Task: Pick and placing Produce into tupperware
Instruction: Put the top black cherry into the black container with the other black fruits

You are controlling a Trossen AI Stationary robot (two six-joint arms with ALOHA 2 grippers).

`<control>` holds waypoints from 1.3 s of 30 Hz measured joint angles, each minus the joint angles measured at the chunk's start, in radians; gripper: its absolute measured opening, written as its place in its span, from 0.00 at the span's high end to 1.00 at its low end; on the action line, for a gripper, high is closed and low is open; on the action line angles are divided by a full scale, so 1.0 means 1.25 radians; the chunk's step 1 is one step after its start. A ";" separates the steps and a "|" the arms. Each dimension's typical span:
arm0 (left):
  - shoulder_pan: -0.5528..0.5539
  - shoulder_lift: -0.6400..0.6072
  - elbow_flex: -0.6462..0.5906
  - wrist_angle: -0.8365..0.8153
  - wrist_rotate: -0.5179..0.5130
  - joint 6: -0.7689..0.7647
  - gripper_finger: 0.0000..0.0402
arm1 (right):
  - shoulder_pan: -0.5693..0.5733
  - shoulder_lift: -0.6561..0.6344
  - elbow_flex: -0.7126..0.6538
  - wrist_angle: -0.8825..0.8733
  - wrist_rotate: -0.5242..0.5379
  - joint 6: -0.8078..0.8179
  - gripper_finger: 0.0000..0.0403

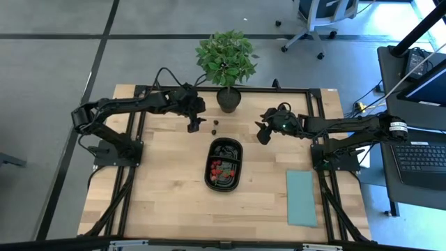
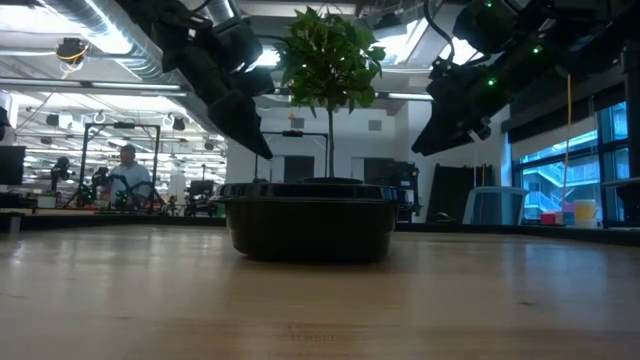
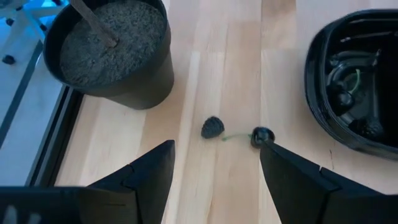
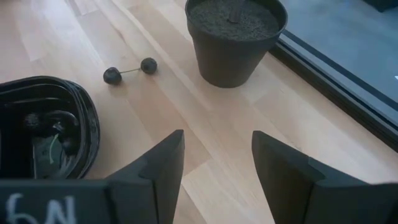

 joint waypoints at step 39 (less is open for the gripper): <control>-0.024 0.329 0.102 0.116 -0.031 0.024 0.43 | -0.004 0.000 0.000 0.006 0.000 0.000 0.53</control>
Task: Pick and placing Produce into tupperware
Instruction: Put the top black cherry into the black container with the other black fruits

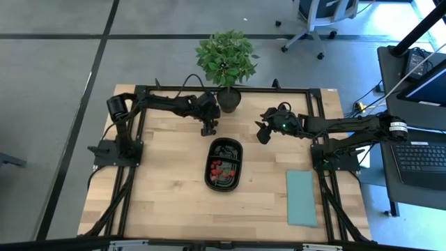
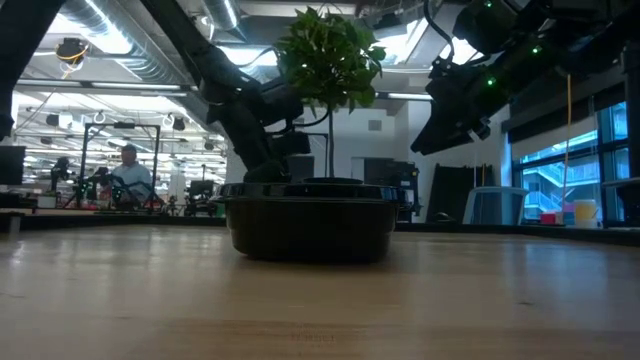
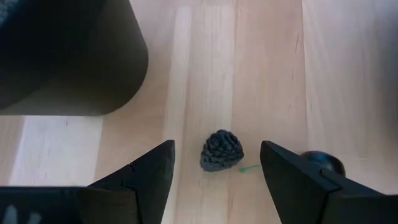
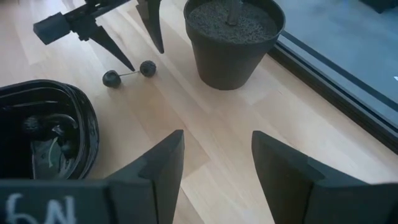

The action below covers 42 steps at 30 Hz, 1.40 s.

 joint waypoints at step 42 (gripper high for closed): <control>-0.029 0.054 0.001 0.000 -0.014 -0.027 0.73 | 0.000 0.000 0.000 0.003 0.000 0.004 0.53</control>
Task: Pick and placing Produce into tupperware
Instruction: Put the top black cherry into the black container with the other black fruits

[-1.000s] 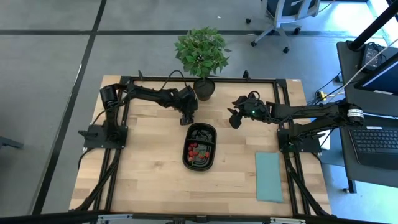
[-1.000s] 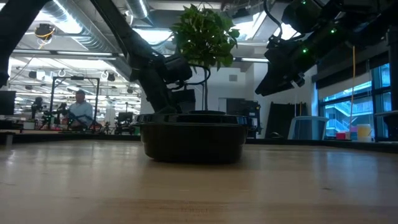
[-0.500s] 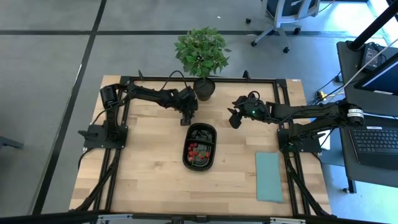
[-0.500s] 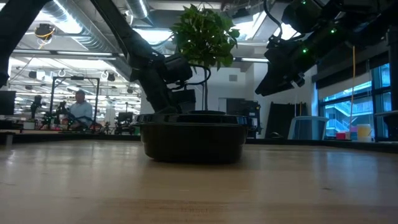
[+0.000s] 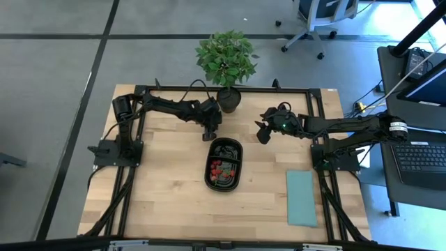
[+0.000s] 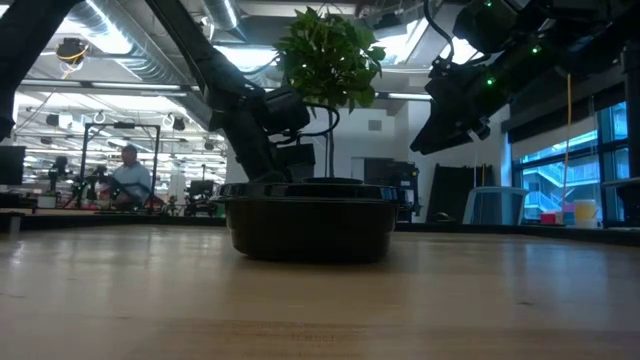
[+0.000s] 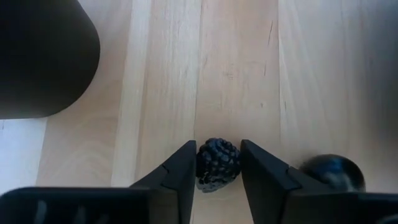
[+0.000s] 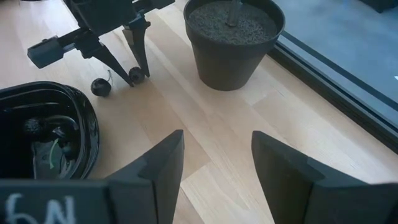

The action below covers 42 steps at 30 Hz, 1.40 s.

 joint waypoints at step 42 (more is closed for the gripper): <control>-0.249 -0.170 0.161 -0.216 -0.024 -0.148 0.76 | 0.000 0.000 0.000 -0.035 -0.003 0.000 0.53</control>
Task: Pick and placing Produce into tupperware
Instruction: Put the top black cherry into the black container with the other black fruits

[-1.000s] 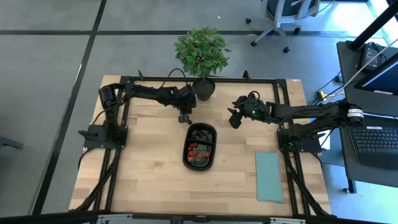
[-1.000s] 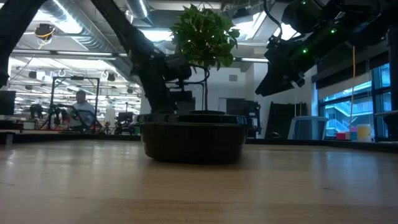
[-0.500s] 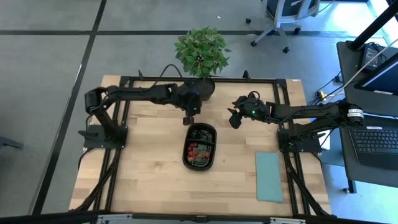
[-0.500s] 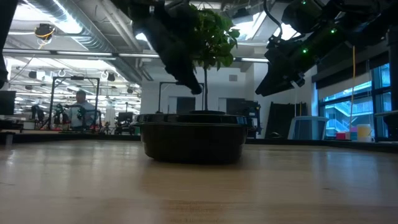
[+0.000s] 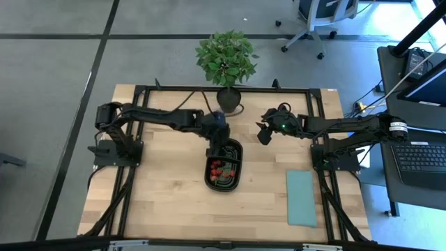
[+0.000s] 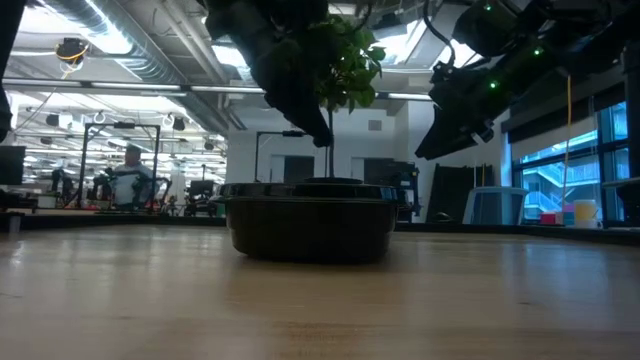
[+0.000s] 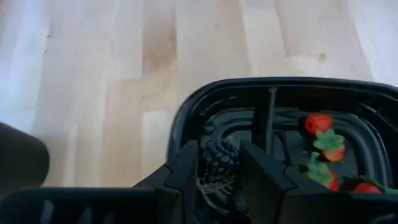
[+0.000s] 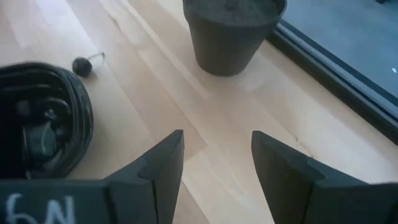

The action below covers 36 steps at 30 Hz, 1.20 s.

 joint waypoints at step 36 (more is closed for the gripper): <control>-0.050 0.108 0.000 0.039 -0.105 -0.119 0.75 | 0.070 0.000 0.000 -0.037 0.000 0.063 0.53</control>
